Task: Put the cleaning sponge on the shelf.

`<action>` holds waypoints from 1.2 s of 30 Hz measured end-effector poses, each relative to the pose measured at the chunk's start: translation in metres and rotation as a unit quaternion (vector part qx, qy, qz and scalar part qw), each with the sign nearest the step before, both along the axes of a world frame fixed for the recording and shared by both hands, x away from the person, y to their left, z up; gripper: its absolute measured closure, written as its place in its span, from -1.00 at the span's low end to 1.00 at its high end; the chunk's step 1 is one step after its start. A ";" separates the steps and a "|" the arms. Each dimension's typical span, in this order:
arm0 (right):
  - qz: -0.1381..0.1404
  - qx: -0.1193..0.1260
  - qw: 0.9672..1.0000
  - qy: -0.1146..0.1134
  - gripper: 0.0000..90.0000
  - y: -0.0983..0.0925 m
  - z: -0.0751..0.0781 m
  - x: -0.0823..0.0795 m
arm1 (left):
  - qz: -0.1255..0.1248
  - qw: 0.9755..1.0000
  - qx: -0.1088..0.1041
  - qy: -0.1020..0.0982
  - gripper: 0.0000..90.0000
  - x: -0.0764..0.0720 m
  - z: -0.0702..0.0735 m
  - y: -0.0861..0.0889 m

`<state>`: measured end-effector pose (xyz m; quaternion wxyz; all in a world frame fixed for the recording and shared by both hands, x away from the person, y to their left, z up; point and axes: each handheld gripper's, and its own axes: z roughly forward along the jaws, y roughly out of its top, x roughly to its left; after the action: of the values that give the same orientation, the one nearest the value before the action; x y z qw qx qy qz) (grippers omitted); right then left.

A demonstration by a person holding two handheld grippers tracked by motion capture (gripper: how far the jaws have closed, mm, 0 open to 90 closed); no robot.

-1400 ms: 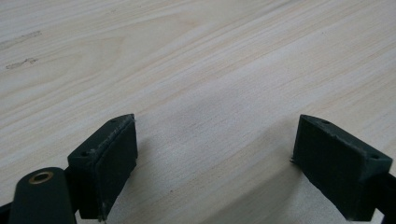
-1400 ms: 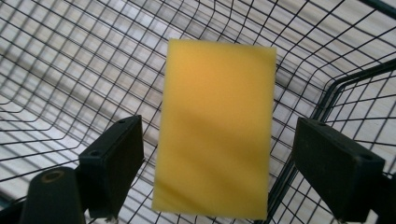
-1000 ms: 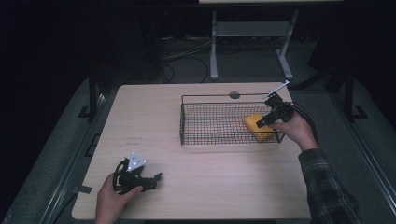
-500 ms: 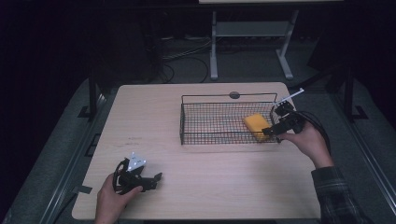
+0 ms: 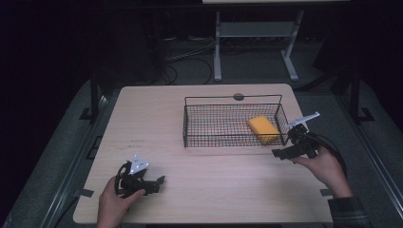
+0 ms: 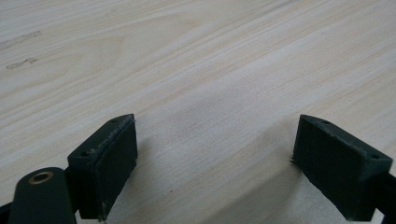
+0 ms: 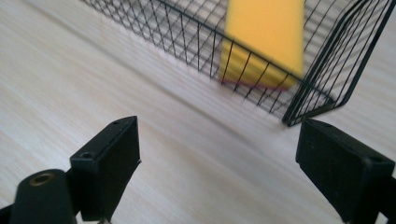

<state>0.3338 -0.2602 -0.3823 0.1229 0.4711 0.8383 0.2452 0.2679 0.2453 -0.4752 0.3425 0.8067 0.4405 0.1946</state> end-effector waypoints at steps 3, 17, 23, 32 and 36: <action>0.003 -0.002 1.000 -0.005 -0.73 -0.002 -0.009 -0.009 | 0.000 1.000 0.000 0.000 -0.71 0.000 0.000 0.000; 0.018 0.001 1.000 -0.019 -0.93 -0.005 -0.060 -0.040 | 0.000 1.000 -0.001 -0.001 -0.71 0.000 0.000 0.000; 0.021 0.008 0.999 -0.029 -0.94 -0.006 -0.073 -0.048 | -0.001 1.000 0.000 -0.001 -0.72 0.000 0.000 0.000; 0.017 0.010 0.999 -0.051 -0.96 -0.008 -0.090 -0.059 | -0.001 1.000 0.001 -0.001 -0.71 0.000 0.000 0.000; 0.016 0.032 0.998 -0.048 -0.96 -0.009 -0.093 -0.060 | -0.001 1.000 0.001 -0.001 -0.71 0.000 0.000 0.000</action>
<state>0.2738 -0.2695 -0.4750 0.1439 0.4494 0.8304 0.2963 0.2679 0.2455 -0.4753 0.3422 0.8074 0.4392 0.1954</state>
